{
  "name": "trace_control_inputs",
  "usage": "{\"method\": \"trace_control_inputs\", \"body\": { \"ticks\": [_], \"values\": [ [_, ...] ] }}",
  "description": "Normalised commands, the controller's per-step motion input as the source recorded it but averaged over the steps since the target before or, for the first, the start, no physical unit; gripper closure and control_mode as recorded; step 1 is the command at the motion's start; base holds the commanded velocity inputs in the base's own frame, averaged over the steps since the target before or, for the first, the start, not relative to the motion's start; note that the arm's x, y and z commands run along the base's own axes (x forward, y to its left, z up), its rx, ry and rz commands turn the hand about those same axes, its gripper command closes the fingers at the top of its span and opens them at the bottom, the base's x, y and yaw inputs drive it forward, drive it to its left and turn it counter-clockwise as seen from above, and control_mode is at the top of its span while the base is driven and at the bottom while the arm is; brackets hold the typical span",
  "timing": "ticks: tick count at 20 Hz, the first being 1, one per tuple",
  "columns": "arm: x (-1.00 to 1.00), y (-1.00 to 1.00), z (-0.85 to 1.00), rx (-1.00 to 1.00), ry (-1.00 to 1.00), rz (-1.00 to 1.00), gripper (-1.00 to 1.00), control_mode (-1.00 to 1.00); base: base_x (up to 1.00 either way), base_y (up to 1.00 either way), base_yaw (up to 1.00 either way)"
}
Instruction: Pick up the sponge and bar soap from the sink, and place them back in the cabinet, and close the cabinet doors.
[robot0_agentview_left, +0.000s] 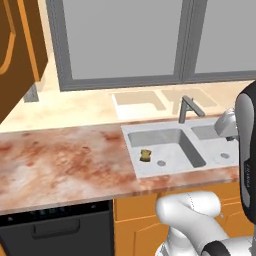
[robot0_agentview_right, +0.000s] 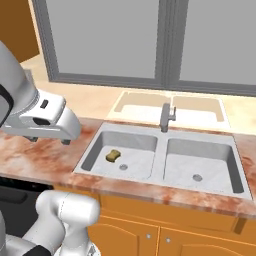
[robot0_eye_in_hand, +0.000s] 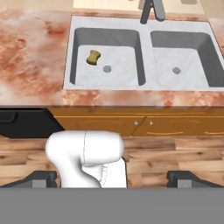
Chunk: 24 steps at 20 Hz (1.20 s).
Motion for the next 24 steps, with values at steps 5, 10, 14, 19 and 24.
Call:
{"method": "trace_control_inputs", "body": {
  "ticks": [5, 10, 14, 19, 24],
  "values": [
    [0.00, 0.00, 0.00, 0.00, 0.00, 0.00, -1.00, 1.00, 0.31, -0.23, 0.00],
    [0.00, 0.00, 0.00, 0.00, 0.00, 0.00, -1.00, 1.00, 0.29, -0.23, 0.00],
    [0.00, 0.00, 0.00, 0.00, 0.00, 0.00, -1.00, 1.00, 0.29, -0.17, 0.00],
    [0.00, 0.00, 0.00, 0.00, 0.00, 0.00, -1.00, 1.00, 0.31, -0.11, 0.00],
    [0.00, 0.00, 0.00, 0.00, 0.00, 0.00, -1.00, 1.00, 0.18, -0.06, 0.00]
  ]
}}
